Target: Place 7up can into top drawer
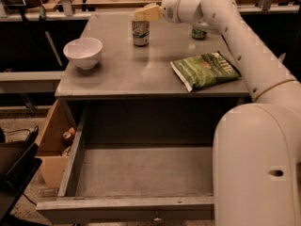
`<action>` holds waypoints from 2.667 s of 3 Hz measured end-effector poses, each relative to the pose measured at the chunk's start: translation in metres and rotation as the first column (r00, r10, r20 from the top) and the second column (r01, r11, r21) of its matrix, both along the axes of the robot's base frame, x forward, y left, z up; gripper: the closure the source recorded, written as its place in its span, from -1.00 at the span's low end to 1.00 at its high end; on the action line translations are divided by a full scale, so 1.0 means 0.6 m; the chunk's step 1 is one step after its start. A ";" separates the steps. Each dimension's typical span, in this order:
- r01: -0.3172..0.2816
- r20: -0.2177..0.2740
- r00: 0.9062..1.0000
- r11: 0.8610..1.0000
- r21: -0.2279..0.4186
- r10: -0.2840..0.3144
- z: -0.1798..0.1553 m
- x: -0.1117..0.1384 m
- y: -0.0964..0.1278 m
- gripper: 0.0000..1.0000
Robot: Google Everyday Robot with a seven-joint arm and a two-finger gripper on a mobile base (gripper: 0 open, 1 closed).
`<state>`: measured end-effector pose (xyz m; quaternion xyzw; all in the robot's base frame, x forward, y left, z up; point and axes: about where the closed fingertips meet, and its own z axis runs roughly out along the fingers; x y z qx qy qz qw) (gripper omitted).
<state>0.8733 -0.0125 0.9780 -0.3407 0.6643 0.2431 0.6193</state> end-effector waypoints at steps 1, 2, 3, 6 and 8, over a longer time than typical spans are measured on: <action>-0.008 -0.021 1.000 1.000 0.012 0.008 -0.034 0.021 0.026 -1.00; -0.011 -0.037 0.999 0.999 0.030 0.012 -0.066 0.035 0.049 -1.00; -0.014 -0.036 0.999 0.998 0.055 0.016 -0.092 0.040 0.070 -0.67; -0.026 -0.040 0.999 0.998 0.059 0.028 -0.098 0.039 0.089 0.73; -0.051 0.006 0.999 0.997 0.056 0.051 -0.060 0.021 0.101 1.00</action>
Offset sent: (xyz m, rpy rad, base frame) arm 0.0294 0.0404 -0.0619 0.0539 0.0518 0.0082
